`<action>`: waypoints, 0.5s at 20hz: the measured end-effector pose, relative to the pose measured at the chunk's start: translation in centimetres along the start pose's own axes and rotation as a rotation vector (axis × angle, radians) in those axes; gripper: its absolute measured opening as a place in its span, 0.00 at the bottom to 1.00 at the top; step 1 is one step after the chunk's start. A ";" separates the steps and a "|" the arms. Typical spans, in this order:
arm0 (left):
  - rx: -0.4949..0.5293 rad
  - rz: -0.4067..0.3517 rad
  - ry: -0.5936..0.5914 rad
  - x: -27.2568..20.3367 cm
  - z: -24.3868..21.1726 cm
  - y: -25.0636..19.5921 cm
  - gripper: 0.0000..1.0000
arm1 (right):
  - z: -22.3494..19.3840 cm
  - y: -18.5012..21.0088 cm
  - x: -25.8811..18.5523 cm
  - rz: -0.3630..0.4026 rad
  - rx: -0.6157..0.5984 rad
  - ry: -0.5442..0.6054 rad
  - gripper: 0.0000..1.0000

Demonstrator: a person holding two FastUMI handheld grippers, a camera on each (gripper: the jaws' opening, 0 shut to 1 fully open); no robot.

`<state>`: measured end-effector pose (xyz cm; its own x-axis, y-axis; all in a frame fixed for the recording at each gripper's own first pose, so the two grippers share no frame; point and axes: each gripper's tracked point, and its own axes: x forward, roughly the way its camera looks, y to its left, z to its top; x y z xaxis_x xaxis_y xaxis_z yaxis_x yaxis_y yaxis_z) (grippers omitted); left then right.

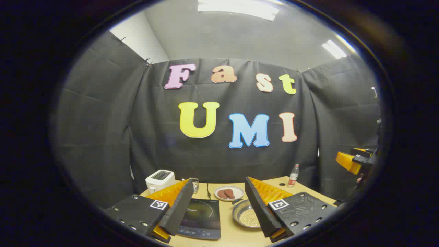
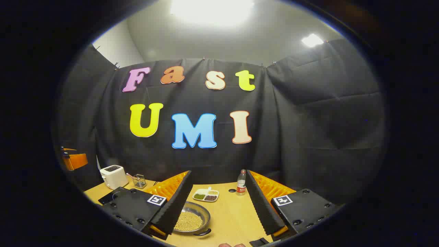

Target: First push the handle of the pot to place it horizontally, then grasp the pot with both hands and set it on the induction cooktop.

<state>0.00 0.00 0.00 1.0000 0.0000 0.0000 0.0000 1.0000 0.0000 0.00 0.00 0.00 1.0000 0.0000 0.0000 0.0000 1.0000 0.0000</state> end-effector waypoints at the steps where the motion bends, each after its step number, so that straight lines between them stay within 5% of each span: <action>1: 0.012 -0.008 -0.006 -0.1 0.2 -0.2 0.89 | -0.1 -0.2 -0.1 -0.006 -0.004 0.007 0.96; 10: 0.034 -0.083 -0.006 0.6 -0.3 -1.9 0.89 | -1.0 0.4 -1.0 -0.009 -0.020 0.048 0.97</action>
<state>0.64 -1.93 -0.25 0.9966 -0.0826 0.0049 0.0824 0.9960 0.0346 -0.99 0.41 -1.01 0.9988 -0.0091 -0.0474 0.0081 0.9998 -0.0205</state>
